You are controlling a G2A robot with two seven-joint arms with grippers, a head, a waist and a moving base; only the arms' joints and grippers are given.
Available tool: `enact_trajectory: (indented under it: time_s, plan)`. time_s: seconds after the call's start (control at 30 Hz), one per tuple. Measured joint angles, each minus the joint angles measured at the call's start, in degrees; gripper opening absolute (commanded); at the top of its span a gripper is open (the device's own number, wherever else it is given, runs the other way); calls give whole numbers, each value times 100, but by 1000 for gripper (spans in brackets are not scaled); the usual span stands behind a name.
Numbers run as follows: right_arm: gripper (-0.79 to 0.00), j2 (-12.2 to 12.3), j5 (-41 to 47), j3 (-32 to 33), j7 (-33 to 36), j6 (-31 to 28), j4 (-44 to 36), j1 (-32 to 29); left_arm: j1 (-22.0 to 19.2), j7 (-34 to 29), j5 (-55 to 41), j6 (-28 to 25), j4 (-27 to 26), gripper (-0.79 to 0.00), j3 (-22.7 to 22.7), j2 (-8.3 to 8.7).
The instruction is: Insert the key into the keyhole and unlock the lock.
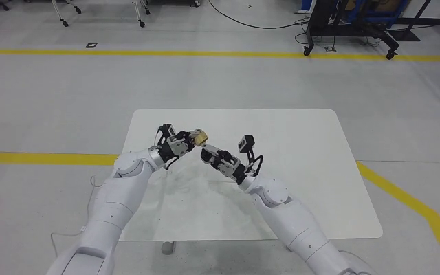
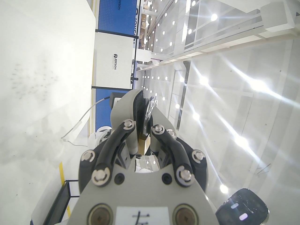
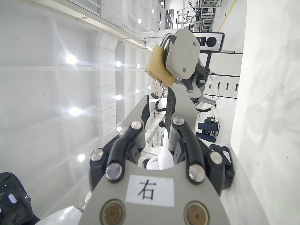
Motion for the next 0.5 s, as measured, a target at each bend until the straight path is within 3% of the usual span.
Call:
enact_trajectory:
  time_s: [0.1, 0.17, 0.5]
  plan:
    - [-662, -22, 22, -21, -7, -13, 65, 39, -7, -78, 71, 28, -19, -785, 40, 1]
    - [-776, -35, 48, -27, 0, -18, 111, 62, -12, -119, 84, 26, -22, -785, 53, 0]
    - [-785, -103, 803, 2, 506, 205, 288, 107, -37, -218, 98, -67, 5, -785, 73, -5]
